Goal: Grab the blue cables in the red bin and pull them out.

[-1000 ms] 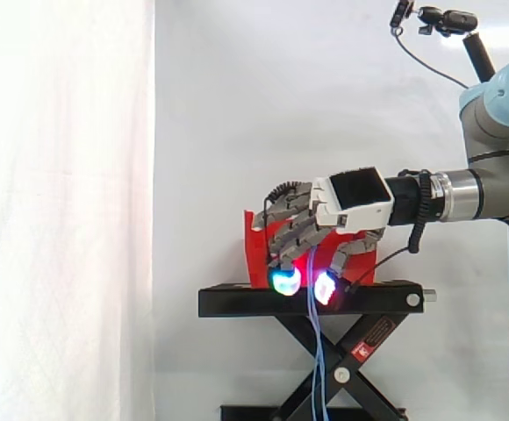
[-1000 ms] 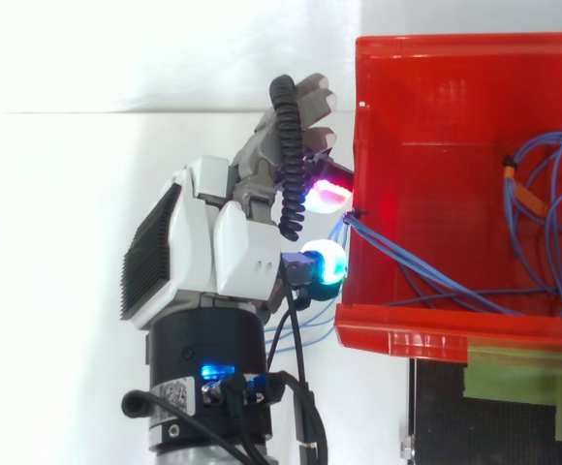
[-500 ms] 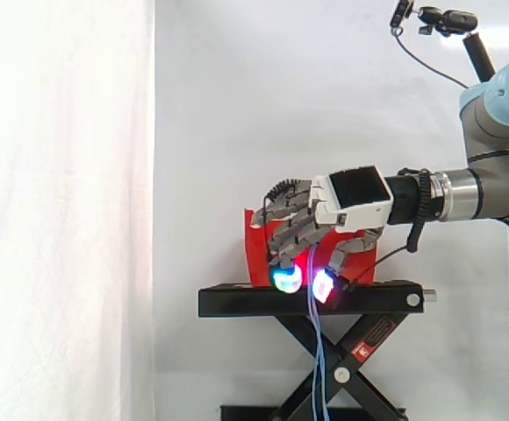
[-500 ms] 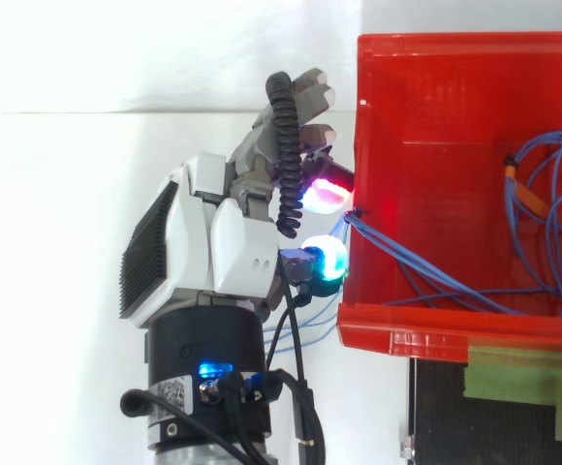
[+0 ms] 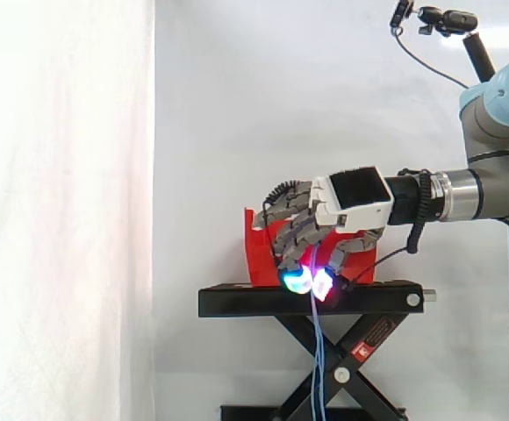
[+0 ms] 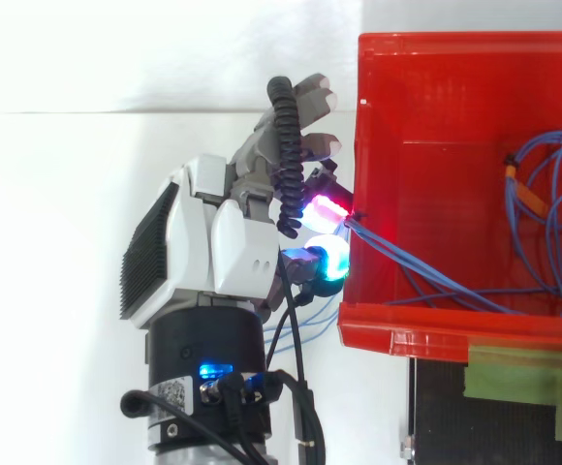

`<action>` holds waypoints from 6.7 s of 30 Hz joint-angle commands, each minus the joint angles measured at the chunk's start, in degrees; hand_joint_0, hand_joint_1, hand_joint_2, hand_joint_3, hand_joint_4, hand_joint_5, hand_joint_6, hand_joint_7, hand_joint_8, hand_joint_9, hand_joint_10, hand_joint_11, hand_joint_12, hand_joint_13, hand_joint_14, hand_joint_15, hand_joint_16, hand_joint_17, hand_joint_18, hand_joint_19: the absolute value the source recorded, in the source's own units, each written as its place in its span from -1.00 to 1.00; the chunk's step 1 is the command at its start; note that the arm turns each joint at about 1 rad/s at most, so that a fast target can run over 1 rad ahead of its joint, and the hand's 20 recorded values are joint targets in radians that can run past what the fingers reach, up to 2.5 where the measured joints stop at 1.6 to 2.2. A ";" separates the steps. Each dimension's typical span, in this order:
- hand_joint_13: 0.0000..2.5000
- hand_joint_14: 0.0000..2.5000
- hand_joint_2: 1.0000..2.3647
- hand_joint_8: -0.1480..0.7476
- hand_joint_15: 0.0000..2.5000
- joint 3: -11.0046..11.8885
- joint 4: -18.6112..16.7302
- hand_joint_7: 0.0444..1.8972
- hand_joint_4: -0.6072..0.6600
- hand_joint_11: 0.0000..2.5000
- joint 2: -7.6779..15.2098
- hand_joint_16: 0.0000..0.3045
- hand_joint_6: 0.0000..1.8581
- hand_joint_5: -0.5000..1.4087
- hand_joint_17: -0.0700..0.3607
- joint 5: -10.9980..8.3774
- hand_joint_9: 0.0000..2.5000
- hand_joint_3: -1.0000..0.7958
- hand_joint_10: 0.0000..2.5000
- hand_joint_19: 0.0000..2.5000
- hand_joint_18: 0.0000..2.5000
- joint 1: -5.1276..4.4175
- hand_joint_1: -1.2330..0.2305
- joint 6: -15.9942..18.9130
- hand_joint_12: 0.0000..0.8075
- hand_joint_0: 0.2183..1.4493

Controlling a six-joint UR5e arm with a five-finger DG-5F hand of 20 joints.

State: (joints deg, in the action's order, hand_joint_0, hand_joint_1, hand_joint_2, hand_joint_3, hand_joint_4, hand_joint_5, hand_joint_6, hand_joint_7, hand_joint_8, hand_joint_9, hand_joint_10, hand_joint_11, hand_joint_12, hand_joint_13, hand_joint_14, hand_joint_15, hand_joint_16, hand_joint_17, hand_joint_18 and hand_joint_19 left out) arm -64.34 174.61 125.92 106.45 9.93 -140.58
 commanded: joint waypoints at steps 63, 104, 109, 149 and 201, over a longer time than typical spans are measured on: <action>-0.57 -0.99 -1.00 -0.08 -0.76 -0.09 -0.05 -0.25 0.23 -0.62 0.02 -0.65 -0.99 0.40 -0.12 1.48 -0.31 -1.00 -0.99 -0.61 -0.59 0.00 -0.69 -2.55 -0.12 -0.05; -0.56 -0.99 -1.00 -0.08 -0.76 -1.05 1.18 -0.32 0.25 -0.62 0.02 -0.65 -0.98 0.39 -0.13 2.88 -0.31 -1.00 -0.99 -0.61 -0.59 0.53 -0.69 -7.38 -0.12 -0.04; -0.56 -0.99 -1.00 -0.09 -0.76 -1.14 1.00 -0.26 0.24 -0.62 0.02 -0.66 -0.98 0.41 -0.13 2.88 -0.31 -1.00 -0.98 -0.61 -0.59 0.61 -0.69 -7.38 -0.12 -0.03; -0.56 -0.99 -1.00 -0.09 -0.75 -1.23 0.65 -0.22 0.23 -0.61 0.73 -0.66 -0.99 0.43 -0.13 2.79 -0.30 -1.00 -0.99 -0.61 -0.58 0.35 -0.70 -7.38 -0.12 -0.01; -0.53 -0.99 -1.00 -0.08 -0.74 -1.23 0.74 -0.31 0.25 -0.59 0.73 -0.66 -0.98 0.41 -0.14 2.88 -0.28 -1.00 -0.98 -0.59 -0.56 0.97 -0.67 -7.38 -0.13 0.01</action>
State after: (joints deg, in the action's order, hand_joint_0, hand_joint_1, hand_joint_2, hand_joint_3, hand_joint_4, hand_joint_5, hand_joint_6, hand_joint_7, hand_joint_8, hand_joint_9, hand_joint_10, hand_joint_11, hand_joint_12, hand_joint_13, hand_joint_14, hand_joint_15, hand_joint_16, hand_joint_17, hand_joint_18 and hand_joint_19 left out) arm -65.56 175.35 126.64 109.34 10.78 -147.96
